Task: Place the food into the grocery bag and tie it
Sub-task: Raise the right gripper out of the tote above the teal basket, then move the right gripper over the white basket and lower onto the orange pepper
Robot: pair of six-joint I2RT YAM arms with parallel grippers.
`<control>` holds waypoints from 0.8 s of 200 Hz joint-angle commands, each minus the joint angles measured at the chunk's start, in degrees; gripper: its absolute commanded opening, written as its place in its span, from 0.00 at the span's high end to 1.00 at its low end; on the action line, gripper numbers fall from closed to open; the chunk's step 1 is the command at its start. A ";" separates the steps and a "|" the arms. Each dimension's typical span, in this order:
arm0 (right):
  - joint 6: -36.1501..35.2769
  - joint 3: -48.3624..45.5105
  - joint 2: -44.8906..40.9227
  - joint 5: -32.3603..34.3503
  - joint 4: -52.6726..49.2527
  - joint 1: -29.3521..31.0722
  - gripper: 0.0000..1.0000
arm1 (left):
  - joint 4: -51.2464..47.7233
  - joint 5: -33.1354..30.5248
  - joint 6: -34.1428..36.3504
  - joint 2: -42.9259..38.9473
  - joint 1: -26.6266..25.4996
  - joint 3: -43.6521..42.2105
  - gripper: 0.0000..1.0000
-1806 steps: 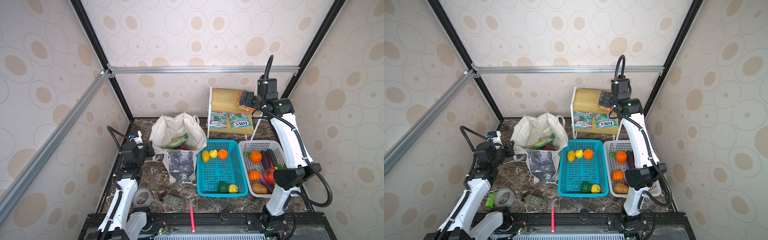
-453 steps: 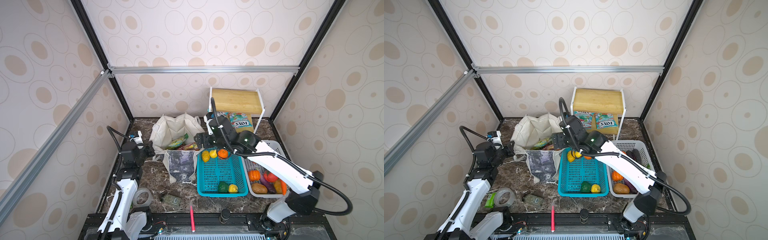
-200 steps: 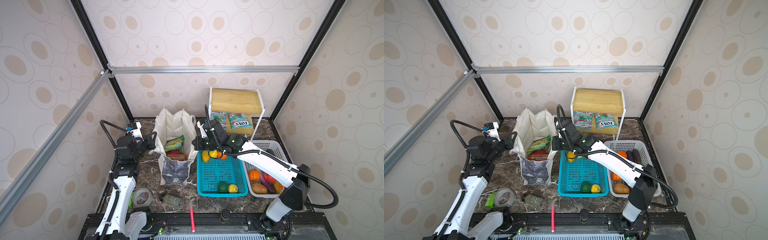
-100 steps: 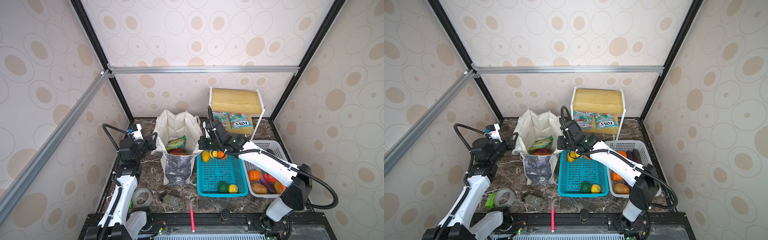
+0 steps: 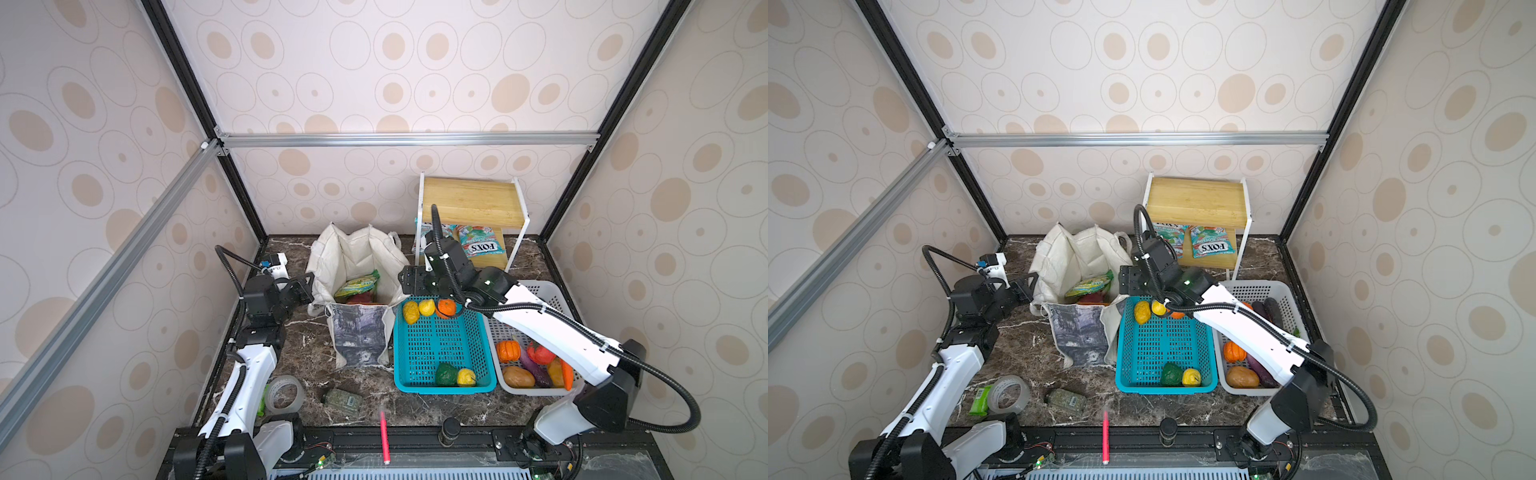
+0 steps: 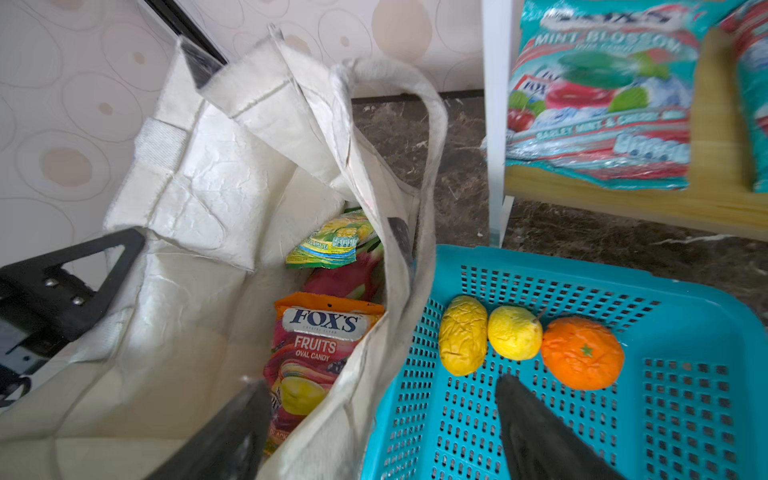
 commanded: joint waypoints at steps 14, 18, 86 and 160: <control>1.18 -3.79 -2.43 -2.33 2.70 -0.35 0.12 | 0.91 0.68 0.50 -0.64 0.35 -0.58 1.00; 1.98 -4.28 -2.05 -3.37 4.09 -0.36 0.12 | 0.92 0.79 0.45 -0.47 0.35 -0.49 1.00; 4.42 7.11 10.12 -11.37 2.32 0.13 1.00 | 0.92 2.24 -3.38 0.00 0.19 5.40 1.00; 4.83 2.38 5.81 -7.82 5.56 0.16 1.00 | -0.70 -0.39 -2.07 -2.26 0.22 3.29 1.00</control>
